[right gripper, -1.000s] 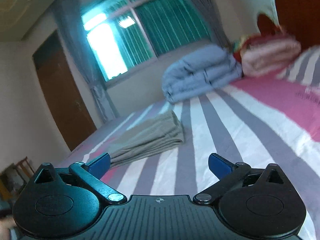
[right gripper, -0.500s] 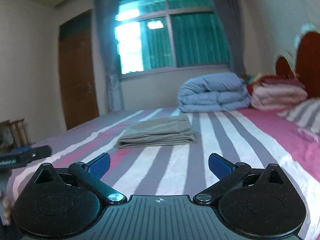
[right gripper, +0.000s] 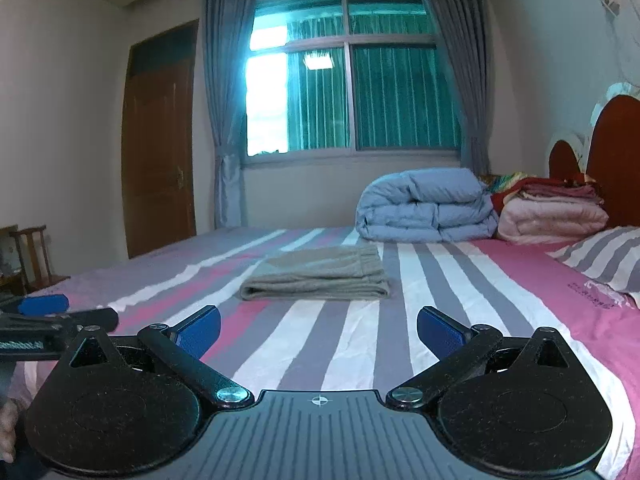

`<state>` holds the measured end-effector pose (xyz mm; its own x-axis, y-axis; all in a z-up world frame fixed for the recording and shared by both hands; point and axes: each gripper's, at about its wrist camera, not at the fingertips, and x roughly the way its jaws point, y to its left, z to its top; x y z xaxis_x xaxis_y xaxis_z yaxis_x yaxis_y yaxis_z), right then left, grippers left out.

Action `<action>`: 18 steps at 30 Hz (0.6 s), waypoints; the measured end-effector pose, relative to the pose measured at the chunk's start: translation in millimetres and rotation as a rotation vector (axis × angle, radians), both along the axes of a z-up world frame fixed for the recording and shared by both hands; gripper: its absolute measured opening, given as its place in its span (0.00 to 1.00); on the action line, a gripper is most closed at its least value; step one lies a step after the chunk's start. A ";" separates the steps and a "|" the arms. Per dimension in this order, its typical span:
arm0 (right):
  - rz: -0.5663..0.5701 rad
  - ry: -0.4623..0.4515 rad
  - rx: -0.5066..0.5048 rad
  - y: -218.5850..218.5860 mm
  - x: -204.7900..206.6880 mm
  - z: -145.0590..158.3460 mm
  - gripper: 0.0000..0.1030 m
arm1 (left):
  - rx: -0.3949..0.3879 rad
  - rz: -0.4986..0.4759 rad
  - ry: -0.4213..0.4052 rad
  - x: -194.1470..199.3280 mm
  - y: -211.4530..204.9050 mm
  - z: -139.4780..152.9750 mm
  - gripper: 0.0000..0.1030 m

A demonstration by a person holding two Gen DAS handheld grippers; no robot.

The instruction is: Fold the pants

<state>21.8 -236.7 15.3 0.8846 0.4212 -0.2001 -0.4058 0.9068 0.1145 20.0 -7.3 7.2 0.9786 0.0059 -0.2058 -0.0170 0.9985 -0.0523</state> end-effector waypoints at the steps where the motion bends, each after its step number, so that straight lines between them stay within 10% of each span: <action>1: -0.001 0.011 -0.002 0.5 2.2 -0.6 1.00 | 0.000 -0.006 -0.001 -0.5 -0.8 -0.4 0.94; 18: 0.003 0.038 0.003 -3.8 16.2 -5.0 1.00 | 0.022 -0.013 0.007 1.1 -2.4 -2.4 0.94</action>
<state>38.0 -240.5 10.2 0.8753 0.4244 -0.2318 -0.4038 0.9052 0.1325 21.0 -9.7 4.9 0.9772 -0.0023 -0.2121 -0.0042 0.9995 -0.0304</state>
